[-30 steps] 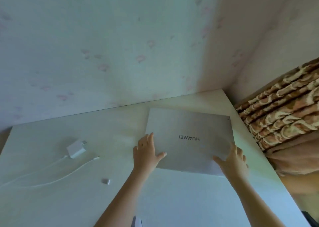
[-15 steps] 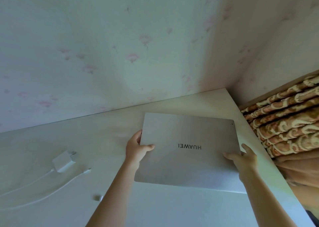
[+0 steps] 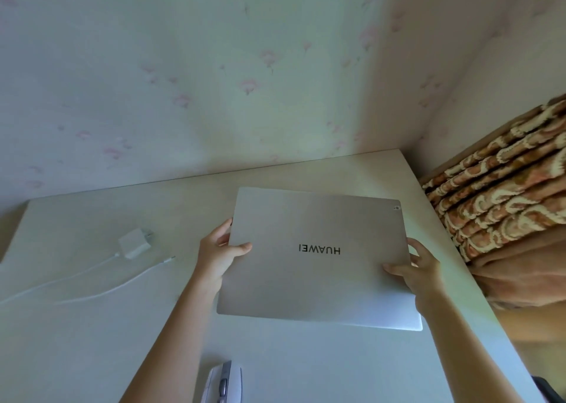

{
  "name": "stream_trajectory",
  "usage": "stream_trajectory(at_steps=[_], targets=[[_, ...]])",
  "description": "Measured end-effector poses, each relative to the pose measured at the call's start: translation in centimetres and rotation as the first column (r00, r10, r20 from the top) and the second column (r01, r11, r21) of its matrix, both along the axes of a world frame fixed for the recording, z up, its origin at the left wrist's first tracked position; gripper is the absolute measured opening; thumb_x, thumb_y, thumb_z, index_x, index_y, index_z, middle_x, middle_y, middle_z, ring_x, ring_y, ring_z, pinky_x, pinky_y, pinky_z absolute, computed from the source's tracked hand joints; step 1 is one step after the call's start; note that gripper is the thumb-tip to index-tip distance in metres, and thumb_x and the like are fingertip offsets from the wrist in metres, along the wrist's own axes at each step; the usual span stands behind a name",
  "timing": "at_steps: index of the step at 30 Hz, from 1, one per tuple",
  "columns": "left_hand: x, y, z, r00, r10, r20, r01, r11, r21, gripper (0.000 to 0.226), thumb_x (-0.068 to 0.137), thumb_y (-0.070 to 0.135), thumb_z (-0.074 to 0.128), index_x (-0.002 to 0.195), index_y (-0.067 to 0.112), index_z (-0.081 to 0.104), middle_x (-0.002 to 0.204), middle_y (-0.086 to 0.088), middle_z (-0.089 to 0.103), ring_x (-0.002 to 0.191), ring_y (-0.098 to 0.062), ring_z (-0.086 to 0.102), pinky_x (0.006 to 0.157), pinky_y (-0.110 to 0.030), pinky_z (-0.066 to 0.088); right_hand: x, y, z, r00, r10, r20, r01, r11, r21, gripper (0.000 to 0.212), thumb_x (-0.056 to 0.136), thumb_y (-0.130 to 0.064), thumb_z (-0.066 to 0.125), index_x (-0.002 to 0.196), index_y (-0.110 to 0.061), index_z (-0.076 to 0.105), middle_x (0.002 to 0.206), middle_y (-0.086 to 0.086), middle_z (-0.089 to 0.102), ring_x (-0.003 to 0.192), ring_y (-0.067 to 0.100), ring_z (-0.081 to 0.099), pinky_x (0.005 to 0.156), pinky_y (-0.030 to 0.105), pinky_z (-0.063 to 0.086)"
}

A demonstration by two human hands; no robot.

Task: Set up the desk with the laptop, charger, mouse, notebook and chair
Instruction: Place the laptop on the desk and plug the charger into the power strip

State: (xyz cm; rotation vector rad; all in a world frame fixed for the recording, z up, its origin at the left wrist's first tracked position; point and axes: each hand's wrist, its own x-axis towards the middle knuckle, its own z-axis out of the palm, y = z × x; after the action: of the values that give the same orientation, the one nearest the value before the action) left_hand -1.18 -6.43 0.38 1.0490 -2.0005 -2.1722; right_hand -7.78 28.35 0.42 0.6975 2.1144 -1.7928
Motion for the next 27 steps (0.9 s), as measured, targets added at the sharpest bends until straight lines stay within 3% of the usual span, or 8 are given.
stream_trajectory(at_steps=[4,7,13,18,23,27], targets=[[4.7,-0.5,2.5,1.000,0.028,-0.011,-0.028,0.999,-0.029,0.066,0.065,-0.014,0.073,0.122,0.019,0.065,0.098,-0.007,0.074,0.077,-0.019,0.070,0.071,-0.029,0.054,2.7,-0.2,2.6,0.989,0.136,-0.052,-0.136,0.991,-0.007,0.072,0.058,0.019,0.075,0.118,-0.015,0.055,0.110,0.019,0.057,0.089,0.037,0.062,0.068,0.040,0.055],[9.4,-1.1,4.5,0.996,0.092,-0.022,-0.093,0.994,-0.051,0.068,0.066,-0.017,0.071,0.123,0.018,0.063,0.092,0.000,0.075,0.072,-0.011,0.070,0.064,-0.023,0.055,5.1,-1.4,4.1,0.970,0.224,-0.097,-0.226,0.974,-0.014,0.073,0.057,0.020,0.075,0.119,-0.013,0.054,0.111,0.022,0.056,0.088,0.035,0.060,0.065,0.036,0.055],[19.6,-3.4,7.8,0.966,0.246,-0.077,-0.253,0.963,-0.091,0.073,0.066,-0.021,0.070,0.129,0.014,0.058,0.077,0.012,0.075,0.069,-0.005,0.069,0.064,-0.019,0.055,10.3,-5.8,5.7,0.900,0.414,-0.138,-0.419,0.908,-0.002,0.077,0.058,0.019,0.075,0.123,-0.015,0.052,0.109,0.020,0.056,0.082,0.029,0.059,0.065,0.032,0.050],[27.7,-6.3,9.6,0.946,0.318,-0.062,-0.323,0.940,-0.113,0.072,0.067,-0.012,0.076,0.131,0.017,0.058,0.101,-0.002,0.075,0.096,-0.021,0.070,0.089,-0.038,0.054,14.8,-10.3,6.3,0.831,0.530,-0.170,-0.534,0.845,0.024,0.074,0.058,0.017,0.076,0.120,-0.015,0.053,0.107,0.021,0.059,0.085,0.033,0.061,0.064,0.033,0.051],[34.4,-10.8,9.3,0.940,0.341,0.014,-0.335,0.931,-0.147,0.066,0.070,0.008,0.083,0.127,0.031,0.059,0.109,0.003,0.072,0.103,-0.024,0.066,0.092,-0.049,0.052,18.7,-15.3,6.1,0.769,0.617,-0.168,-0.611,0.786,0.091,0.070,0.058,0.010,0.079,0.117,-0.018,0.053,0.103,0.015,0.062,0.087,0.031,0.063,0.066,0.034,0.052],[37.9,-15.0,8.8,0.934,0.356,0.028,-0.348,0.925,-0.153,0.065,0.072,0.006,0.081,0.128,0.029,0.059,0.113,0.002,0.070,0.106,-0.025,0.064,0.093,-0.051,0.051,22.0,-19.7,5.1,0.756,0.640,-0.139,-0.627,0.769,0.128,0.069,0.057,0.007,0.080,0.116,-0.018,0.053,0.099,0.011,0.064,0.085,0.028,0.063,0.067,0.035,0.052]])
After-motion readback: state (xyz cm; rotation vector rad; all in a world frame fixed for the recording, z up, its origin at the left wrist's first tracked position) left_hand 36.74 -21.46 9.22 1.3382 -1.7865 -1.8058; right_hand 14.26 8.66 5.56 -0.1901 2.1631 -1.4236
